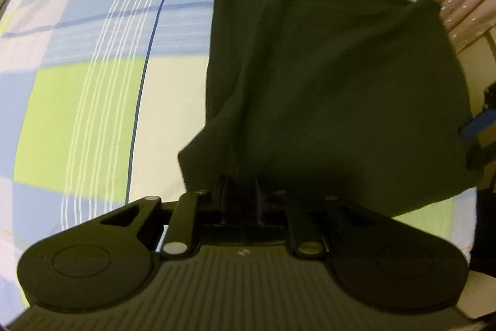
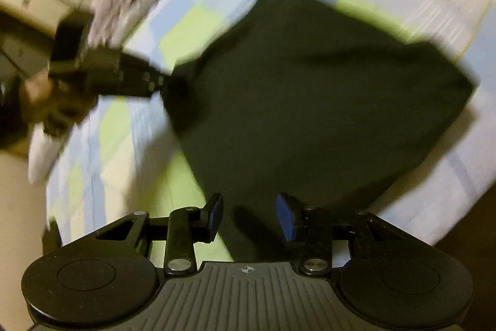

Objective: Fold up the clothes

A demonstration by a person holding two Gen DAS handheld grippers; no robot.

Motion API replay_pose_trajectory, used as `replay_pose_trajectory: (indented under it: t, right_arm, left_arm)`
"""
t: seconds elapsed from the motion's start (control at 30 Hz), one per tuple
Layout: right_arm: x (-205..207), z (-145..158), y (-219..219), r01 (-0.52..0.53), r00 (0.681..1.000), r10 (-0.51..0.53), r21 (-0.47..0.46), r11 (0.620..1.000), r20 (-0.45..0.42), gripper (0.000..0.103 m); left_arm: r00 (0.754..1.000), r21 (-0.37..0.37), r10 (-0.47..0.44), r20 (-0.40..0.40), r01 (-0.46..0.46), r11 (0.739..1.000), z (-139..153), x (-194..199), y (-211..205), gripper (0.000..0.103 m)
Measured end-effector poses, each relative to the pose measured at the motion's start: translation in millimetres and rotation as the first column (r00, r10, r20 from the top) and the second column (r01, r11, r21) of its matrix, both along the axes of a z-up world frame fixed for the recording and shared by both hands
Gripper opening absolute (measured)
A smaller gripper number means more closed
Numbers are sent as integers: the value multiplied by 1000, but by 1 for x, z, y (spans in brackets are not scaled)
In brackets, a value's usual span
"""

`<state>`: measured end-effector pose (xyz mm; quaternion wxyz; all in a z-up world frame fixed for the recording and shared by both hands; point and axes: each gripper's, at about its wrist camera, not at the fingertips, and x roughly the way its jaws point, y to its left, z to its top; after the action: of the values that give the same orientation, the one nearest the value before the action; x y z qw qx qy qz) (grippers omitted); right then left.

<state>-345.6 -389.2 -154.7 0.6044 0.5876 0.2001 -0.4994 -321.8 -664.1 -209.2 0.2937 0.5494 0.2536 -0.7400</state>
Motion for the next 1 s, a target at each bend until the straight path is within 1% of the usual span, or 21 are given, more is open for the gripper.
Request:
replay_pose_trajectory:
  t: [0.1, 0.13, 0.2, 0.23, 0.27, 0.3, 0.33, 0.37, 0.4, 0.47, 0.57, 0.67, 0.73, 0.9, 0.93, 1.0]
  right_arm:
    - [3, -10, 9, -28, 999, 28, 22, 999, -19, 42]
    - [3, -10, 13, -33, 999, 34, 33, 999, -40, 42]
    - [5, -3, 18, -37, 993, 45, 65, 997, -113, 42]
    - [5, 1, 21, -24, 989, 36, 80, 997, -147, 42]
    - [5, 8, 26, 13, 986, 1, 84, 996, -169, 42]
    - [4, 17, 32, 60, 982, -45, 78, 995, -181, 42]
    - [6, 26, 38, 102, 977, -86, 73, 992, -196, 42]
    - [9, 36, 44, 139, 969, -122, 68, 988, -214, 45]
    - [15, 45, 49, 166, 962, -148, 61, 984, -230, 55]
    - [31, 63, 56, 195, 948, -178, 38, 980, -264, 66]
    - [49, 88, 68, 250, 931, -239, 4, 968, -274, 66]
    - [65, 110, 79, 294, 917, -290, -27, 955, -275, 66]
    - [72, 123, 87, 308, 911, -307, -41, 951, -275, 66]
    - [82, 150, 97, 319, 899, -326, -73, 945, -292, 66]
    - [82, 154, 98, 323, 895, -331, -79, 943, -298, 66]
    - [81, 162, 102, 330, 888, -342, -92, 939, -307, 66]
  left_arm:
    - [1000, -25, 26, 1, -26, 999, 5, 7, 8, 15]
    - [1000, -35, 30, 3, -30, 999, 8, 10, 12, 15]
    - [1000, -48, 28, 5, -27, 998, 17, 14, 21, 15]
    - [1000, -51, 30, -4, -30, 998, 24, 16, 25, 15]
    - [999, -55, 34, -15, -35, 998, 32, 19, 31, 15]
    - [998, -59, 45, -34, -46, 997, 42, 21, 37, 17]
    - [997, -63, 55, -52, -58, 996, 51, 24, 43, 22]
    - [995, -68, 67, -73, -72, 995, 60, 27, 50, 24]
    - [991, -73, 84, -100, -92, 993, 71, 30, 58, 25]
    - [981, -83, 117, -154, -130, 988, 93, 35, 75, 28]
    - [967, -93, 144, -213, -166, 982, 115, 41, 99, 35]
    - [961, -105, 139, -239, -168, 980, 127, 44, 122, 40]
    - [964, -118, 120, -238, -151, 981, 132, 40, 135, 43]
    - [971, -147, 65, -230, -101, 984, 142, 41, 167, 45]
    - [971, -149, 64, -230, -100, 984, 148, 43, 172, 47]
    - [970, -150, 65, -234, -102, 983, 149, 46, 180, 49]
